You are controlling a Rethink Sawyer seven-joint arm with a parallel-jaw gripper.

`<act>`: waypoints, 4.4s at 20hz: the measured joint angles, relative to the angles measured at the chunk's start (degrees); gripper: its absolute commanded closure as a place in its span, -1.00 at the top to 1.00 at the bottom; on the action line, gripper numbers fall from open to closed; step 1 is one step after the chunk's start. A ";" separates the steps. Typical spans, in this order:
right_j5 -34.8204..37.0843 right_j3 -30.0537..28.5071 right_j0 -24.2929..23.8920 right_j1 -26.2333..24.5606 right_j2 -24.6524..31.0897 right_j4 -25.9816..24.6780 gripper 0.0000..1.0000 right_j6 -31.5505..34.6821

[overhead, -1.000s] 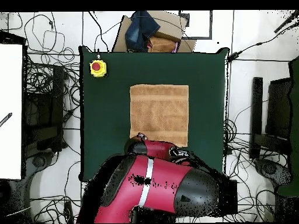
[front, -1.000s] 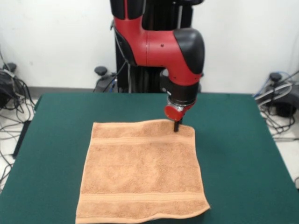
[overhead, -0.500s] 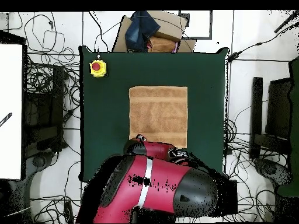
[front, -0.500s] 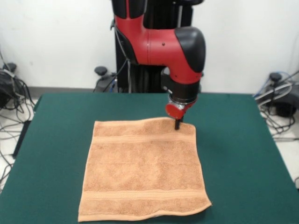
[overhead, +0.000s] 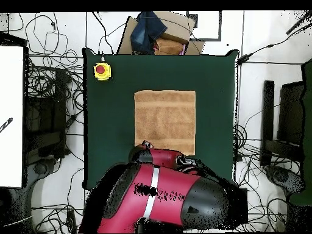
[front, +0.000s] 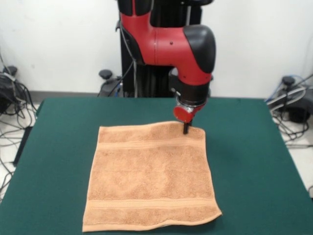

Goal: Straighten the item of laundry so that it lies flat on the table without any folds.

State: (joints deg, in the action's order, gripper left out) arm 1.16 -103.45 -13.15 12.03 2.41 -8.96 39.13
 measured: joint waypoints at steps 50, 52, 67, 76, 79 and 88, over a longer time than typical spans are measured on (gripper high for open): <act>5.62 -2.66 -1.48 3.38 0.01 -0.01 1.00 0.00; 9.54 -3.26 -2.04 6.15 0.00 -0.02 1.00 0.00; 21.18 -3.04 -6.87 20.24 -2.54 5.59 1.00 0.03; 21.17 2.96 -6.74 16.80 -6.41 10.00 1.00 0.08; 21.14 4.58 -6.83 15.48 -6.86 11.56 1.00 0.08; 18.06 6.43 -6.84 11.51 -6.86 14.50 1.00 0.08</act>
State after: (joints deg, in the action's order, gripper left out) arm 19.23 -97.02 -19.98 23.54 -4.45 5.54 39.21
